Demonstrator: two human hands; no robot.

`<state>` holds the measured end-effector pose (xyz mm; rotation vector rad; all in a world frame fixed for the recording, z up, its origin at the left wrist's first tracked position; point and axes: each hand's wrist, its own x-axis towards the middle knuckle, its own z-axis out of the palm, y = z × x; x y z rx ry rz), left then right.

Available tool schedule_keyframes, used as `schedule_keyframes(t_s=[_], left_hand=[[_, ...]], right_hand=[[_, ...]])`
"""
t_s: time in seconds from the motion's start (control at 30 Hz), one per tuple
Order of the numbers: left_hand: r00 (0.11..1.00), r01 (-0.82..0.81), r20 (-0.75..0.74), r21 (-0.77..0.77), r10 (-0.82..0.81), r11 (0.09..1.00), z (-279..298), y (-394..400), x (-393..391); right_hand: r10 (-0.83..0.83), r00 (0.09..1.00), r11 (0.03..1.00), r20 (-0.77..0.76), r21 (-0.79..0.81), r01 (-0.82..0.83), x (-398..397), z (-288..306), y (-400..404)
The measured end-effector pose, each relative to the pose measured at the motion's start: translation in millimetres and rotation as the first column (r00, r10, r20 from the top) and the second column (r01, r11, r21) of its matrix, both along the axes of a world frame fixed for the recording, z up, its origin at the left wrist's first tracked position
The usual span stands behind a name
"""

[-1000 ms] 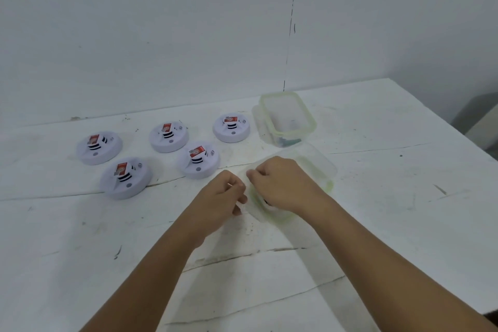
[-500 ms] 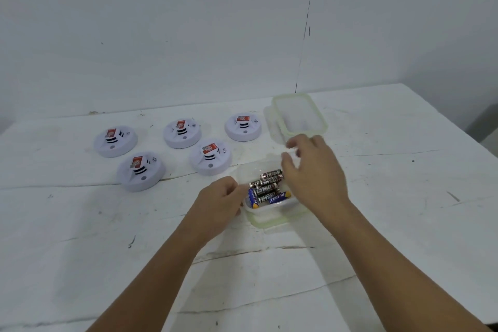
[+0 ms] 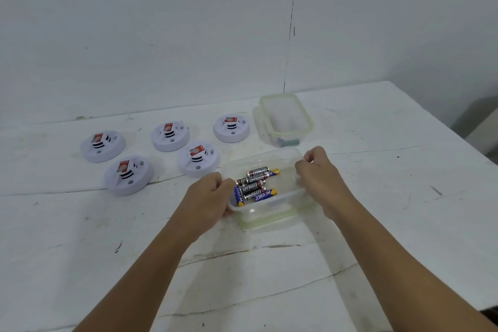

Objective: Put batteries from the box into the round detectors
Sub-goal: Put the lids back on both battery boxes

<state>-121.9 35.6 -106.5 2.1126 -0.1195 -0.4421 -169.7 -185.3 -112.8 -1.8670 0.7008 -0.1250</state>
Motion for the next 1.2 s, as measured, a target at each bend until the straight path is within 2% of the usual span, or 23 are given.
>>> schedule_keyframes(t_s=[0.1,0.37,0.6,0.87,0.93,1.0,1.1,1.2], left_hand=[[0.998,-0.039,0.038,-0.041,0.041,0.998,10.3,9.8,0.2],[0.974,-0.183,0.152,0.068,0.171,0.981,20.6,86.0,1.3],[0.953,-0.291,0.130,0.157,0.272,0.944,8.8,145.0,-11.0],[0.948,-0.319,0.131,0.335,0.291,0.887,-1.9,154.8,-14.8],[0.936,-0.349,0.210,0.456,0.282,0.818,2.2,152.4,-15.3],[0.902,-0.409,0.338,0.468,0.269,0.783,10.9,144.8,-16.2],[0.832,-0.433,0.517,0.376,0.203,0.819,25.4,122.7,-17.6],[0.798,-0.327,0.597,0.310,0.086,0.893,32.2,94.1,-16.7]], right_hand=[[0.042,0.999,0.999,0.034,0.017,-0.043,2.9,10.4,8.7],[0.314,0.948,0.949,0.058,-0.035,-0.312,13.8,21.6,67.9],[0.497,0.866,0.848,-0.059,-0.177,-0.499,24.3,2.9,121.0],[0.544,0.836,0.790,-0.076,-0.291,-0.540,25.7,-11.2,134.5],[0.560,0.827,0.783,-0.050,-0.294,-0.548,24.3,-11.4,129.1],[0.567,0.824,0.786,0.000,-0.299,-0.541,22.3,-10.3,118.4],[0.531,0.841,0.819,0.105,-0.318,-0.477,21.5,-9.3,96.3],[0.580,0.814,0.774,0.036,-0.335,-0.537,19.2,-8.0,74.7]])
